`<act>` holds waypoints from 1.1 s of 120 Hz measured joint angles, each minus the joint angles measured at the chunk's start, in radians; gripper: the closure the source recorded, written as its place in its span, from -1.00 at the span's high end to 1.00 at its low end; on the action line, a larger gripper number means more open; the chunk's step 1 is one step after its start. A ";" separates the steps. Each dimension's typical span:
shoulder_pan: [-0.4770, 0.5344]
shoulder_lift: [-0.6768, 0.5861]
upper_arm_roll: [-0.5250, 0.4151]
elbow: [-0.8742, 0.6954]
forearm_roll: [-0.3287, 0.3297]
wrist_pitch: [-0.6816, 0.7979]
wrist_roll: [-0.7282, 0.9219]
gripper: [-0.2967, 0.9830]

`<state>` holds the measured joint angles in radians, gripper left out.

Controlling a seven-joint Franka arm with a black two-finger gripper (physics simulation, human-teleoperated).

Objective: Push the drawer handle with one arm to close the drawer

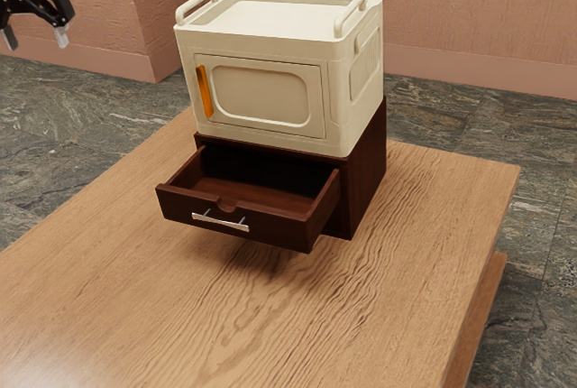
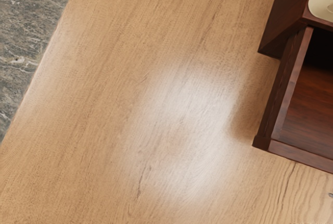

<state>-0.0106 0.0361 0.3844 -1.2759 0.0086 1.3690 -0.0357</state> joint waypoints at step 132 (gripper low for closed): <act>-0.072 -0.839 -0.342 -1.193 -0.036 0.172 -0.027 0.51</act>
<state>-0.0825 -0.8033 0.0423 -2.4686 -0.0269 1.5406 -0.0626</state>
